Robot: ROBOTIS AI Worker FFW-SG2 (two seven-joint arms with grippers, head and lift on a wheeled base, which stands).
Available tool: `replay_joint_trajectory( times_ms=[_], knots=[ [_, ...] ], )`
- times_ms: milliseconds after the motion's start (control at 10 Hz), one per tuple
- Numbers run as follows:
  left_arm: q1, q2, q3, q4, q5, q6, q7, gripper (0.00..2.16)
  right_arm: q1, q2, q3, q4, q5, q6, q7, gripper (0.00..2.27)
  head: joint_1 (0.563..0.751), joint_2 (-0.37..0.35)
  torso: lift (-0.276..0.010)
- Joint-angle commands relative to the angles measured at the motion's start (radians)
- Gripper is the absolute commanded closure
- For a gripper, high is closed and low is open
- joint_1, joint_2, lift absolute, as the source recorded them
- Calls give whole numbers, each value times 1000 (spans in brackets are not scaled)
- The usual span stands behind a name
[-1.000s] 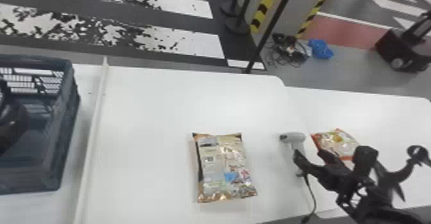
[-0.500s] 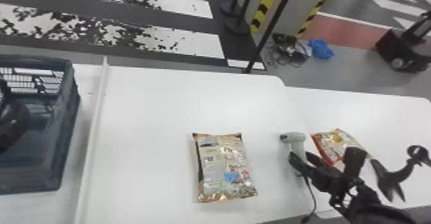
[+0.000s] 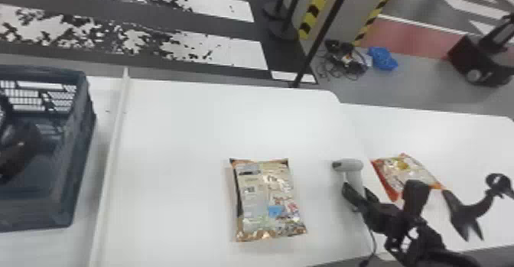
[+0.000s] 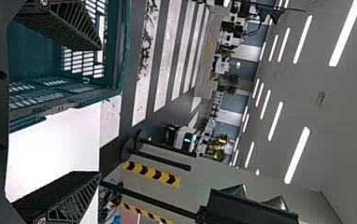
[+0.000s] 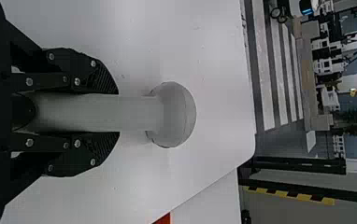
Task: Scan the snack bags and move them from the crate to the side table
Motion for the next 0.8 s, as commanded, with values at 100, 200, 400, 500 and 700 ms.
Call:
replay_joint_trajectory(
  times_ms=[100, 200, 400, 500, 700],
  knots=[
    [0, 1, -10, -8, 0, 0, 0, 39, 131, 93, -64, -234, -56, 77, -79, 2233, 695, -350, -87],
    [0, 1, -15, -10, 0, 0, 0, 39, 197, 118, -93, -358, -98, 148, -73, 2236, 695, -350, -87],
    [0, 3, -23, -16, 0, 0, 0, 39, 288, 194, -139, -570, -141, 203, -75, 2233, 695, -350, -87],
    [-1, 3, -30, -20, 0, 0, 3, 39, 324, 230, -156, -651, -175, 240, -73, 2233, 695, -350, -87],
    [-6, 4, -35, -27, -1, 0, 11, 39, 367, 274, -130, -794, -207, 329, -73, 2236, 695, -333, -87]
  ],
)
